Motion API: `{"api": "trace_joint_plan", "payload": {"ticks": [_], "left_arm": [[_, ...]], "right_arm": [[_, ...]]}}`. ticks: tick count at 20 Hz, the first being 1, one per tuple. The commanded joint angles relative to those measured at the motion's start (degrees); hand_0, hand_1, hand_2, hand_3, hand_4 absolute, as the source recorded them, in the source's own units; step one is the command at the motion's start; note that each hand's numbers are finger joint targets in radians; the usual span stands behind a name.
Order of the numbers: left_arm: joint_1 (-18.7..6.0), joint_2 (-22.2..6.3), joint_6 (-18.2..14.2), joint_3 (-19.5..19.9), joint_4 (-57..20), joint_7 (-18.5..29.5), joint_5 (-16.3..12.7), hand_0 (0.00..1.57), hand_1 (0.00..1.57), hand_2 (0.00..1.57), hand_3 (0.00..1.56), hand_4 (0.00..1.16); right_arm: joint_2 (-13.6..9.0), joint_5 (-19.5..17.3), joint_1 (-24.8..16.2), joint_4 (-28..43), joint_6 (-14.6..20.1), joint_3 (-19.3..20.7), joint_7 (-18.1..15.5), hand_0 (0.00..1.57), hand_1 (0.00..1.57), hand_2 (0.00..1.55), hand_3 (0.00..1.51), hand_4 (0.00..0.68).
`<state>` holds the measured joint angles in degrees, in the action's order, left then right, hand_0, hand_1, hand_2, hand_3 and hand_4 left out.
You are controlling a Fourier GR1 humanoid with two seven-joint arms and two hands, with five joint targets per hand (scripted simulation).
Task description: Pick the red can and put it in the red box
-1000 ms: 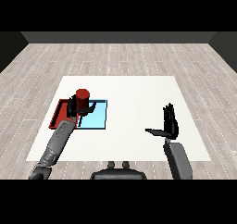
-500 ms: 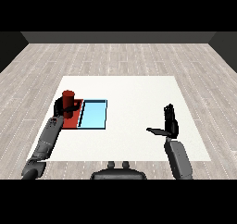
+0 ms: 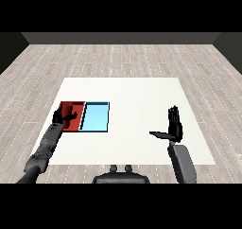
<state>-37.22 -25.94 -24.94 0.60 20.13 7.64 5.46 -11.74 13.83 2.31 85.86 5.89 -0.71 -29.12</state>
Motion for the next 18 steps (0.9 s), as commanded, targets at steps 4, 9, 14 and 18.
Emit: {"api": "trace_joint_plan", "payload": {"ticks": [4,9,14,18], "left_arm": [[-4.68,0.8,-1.36,0.71,-13.3,-3.26,2.06,0.8,0.8,0.75,0.0,0.71],[-5.23,-1.43,7.79,-0.66,-15.35,-0.96,3.54,0.23,0.23,0.45,0.0,0.69],[-9.43,-2.19,9.55,-4.84,-18.77,-8.6,8.3,0.0,0.0,0.0,0.0,0.0],[-9.2,-2.47,8.47,-2.08,-18.7,-10.11,5.74,0.0,0.0,0.0,0.0,0.0]], "right_arm": [[-0.38,-0.81,2.54,-1.19,-0.58,0.47,-1.48,0.0,0.0,0.0,0.0,0.0],[0.36,0.06,-0.07,0.26,-1.66,0.08,-2.2,0.0,0.0,0.0,0.0,0.0],[0.88,-1.02,0.36,1.07,-1.44,-0.25,-3.79,0.0,0.0,0.0,0.0,0.0],[1.55,0.46,-0.66,3.06,-2.35,0.03,-3.84,0.0,0.0,0.0,0.0,0.0]]}}
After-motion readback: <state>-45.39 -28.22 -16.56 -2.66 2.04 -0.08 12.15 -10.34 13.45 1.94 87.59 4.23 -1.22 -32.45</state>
